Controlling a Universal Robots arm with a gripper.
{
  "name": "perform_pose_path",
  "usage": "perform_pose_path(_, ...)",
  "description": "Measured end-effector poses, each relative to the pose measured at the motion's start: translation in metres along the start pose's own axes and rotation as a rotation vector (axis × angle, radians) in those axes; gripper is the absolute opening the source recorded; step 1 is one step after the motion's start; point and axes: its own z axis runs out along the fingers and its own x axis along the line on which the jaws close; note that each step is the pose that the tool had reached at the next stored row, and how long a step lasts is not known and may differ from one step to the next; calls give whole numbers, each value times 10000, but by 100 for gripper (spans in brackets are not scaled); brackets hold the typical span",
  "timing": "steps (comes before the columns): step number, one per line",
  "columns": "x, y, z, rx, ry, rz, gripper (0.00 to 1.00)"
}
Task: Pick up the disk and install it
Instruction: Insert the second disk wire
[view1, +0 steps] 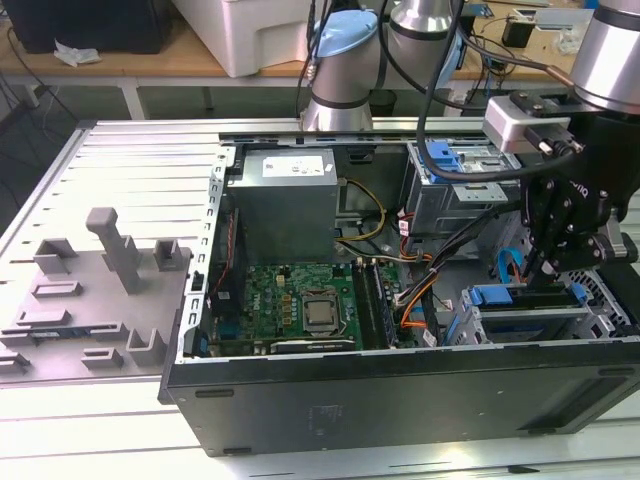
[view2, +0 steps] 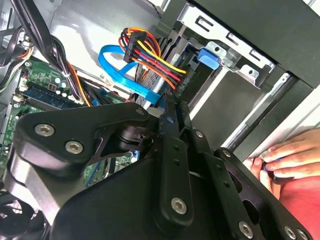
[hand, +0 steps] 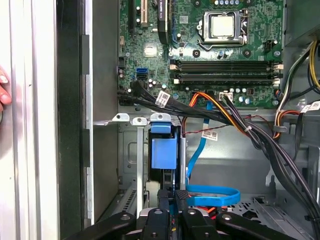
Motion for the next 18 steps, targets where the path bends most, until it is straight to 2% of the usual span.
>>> perform_pose_path(18,-13,-2,32,1,-1,-3,16)
